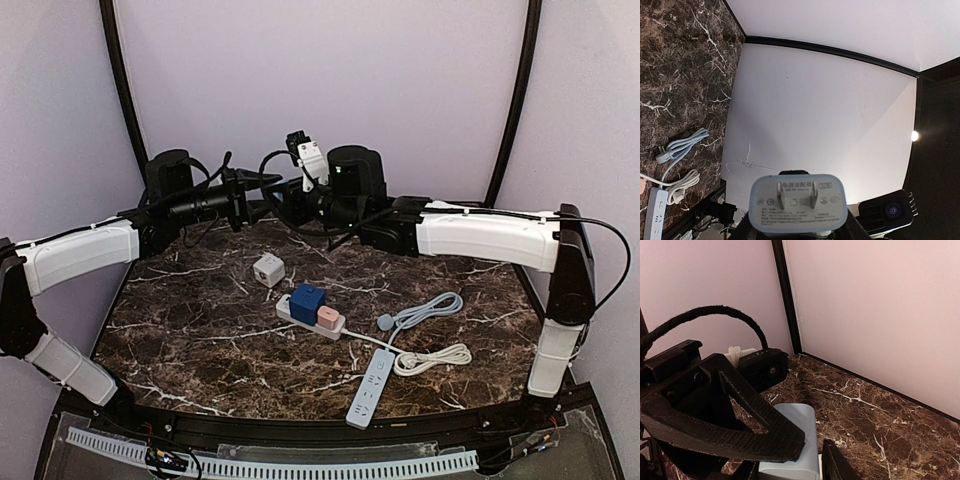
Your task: Insert the plug
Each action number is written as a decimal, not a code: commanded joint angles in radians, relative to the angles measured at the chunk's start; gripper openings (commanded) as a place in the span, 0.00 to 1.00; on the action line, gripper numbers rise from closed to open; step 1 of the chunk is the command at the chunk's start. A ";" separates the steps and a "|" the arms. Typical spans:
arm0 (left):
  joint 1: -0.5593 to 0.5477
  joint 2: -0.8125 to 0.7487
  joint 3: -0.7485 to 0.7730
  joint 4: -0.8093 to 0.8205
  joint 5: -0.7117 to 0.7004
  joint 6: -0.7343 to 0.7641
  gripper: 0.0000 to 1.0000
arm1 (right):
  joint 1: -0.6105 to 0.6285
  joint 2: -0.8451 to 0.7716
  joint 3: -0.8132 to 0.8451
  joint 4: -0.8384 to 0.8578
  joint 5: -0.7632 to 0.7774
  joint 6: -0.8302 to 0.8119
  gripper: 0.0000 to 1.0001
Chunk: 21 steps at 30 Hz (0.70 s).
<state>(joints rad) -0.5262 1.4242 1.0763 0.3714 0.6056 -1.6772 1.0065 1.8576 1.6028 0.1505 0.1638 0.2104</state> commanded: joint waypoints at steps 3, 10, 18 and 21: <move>0.009 -0.041 0.007 0.008 0.025 0.028 0.21 | -0.010 -0.025 0.021 -0.032 0.034 0.001 0.38; 0.016 -0.038 0.008 0.012 0.022 0.025 0.20 | -0.010 -0.034 0.018 -0.032 0.038 0.013 0.38; 0.018 -0.037 -0.001 0.015 0.024 0.028 0.20 | -0.010 -0.032 0.019 -0.046 0.032 0.060 0.00; 0.020 -0.043 -0.016 0.016 0.017 0.025 0.27 | -0.010 -0.031 0.023 -0.080 0.033 0.075 0.00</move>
<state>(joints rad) -0.5194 1.4242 1.0760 0.3485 0.6136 -1.6714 1.0100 1.8565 1.6073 0.1196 0.1574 0.2283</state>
